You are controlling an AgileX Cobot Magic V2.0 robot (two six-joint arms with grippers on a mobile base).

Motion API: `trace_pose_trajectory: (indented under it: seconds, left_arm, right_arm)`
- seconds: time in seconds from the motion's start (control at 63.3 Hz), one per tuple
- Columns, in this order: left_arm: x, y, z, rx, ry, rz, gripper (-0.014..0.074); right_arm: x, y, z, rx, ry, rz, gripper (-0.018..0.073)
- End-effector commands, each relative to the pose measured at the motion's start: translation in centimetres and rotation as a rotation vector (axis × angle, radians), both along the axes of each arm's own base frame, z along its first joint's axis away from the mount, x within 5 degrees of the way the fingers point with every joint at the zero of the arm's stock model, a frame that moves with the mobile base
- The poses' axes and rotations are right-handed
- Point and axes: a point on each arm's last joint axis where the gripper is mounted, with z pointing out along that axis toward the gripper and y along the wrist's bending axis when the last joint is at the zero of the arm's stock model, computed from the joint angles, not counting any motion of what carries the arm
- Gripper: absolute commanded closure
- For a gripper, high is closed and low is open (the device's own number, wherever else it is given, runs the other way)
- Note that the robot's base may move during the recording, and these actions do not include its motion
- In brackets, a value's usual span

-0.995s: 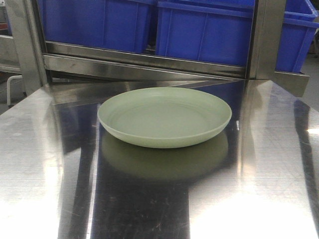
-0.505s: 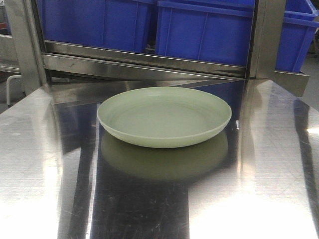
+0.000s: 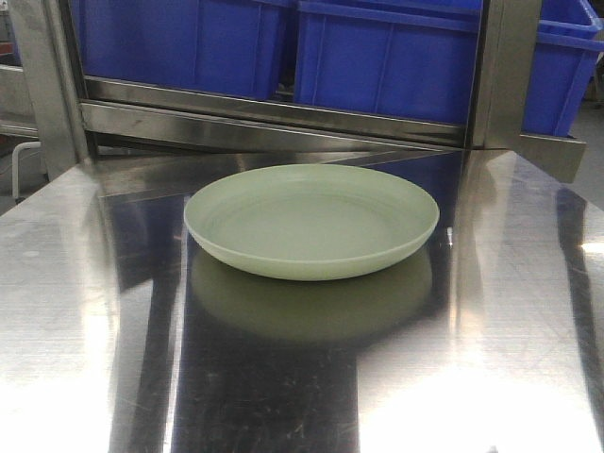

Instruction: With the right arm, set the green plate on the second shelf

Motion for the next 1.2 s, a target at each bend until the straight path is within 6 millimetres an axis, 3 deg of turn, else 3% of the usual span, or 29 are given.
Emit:
trace_pose_trajectory:
  seconds: [0.0, 0.111, 0.221, 0.3, 0.679, 0.916, 1.184]
  left_arm:
    - [0.0, 0.0, -0.6, -0.016, -0.053, -0.004, 0.0466]
    - [0.0, 0.0, -0.6, -0.016, -0.053, -0.004, 0.0466]
    - [0.0, 0.0, -0.6, -0.016, -0.053, -0.004, 0.0466]
    - [0.0, 0.0, -0.6, -0.016, -0.053, -0.004, 0.0466]
    - [0.0, 0.0, -0.6, -0.016, -0.053, -0.004, 0.0466]
    - [0.0, 0.0, -0.6, -0.016, -0.053, -0.004, 0.0466]
    - [0.0, 0.0, -0.6, -0.016, -0.053, -0.004, 0.0466]
  right_arm:
    - [2.5, 0.9, -0.9, 0.054, 0.026, 0.022, 0.0473]
    - [5.5, 2.6, -4.3, 0.069, 0.13, 0.046, 0.0302]
    - [7.0, 4.1, -6.4, 0.101, 0.186, 0.057, 0.0066]
    - [7.7, 4.7, -7.5, 0.117, 0.207, 0.052, -0.0024]
    - [10.2, 5.5, -12.3, 0.127, 0.323, 0.02, -0.0023]
    - [11.1, 6.0, -14.1, 0.118, 0.342, 0.002, -0.0017]
    - [11.6, 6.3, -14.2, 0.172, 0.327, -0.045, 0.0177]
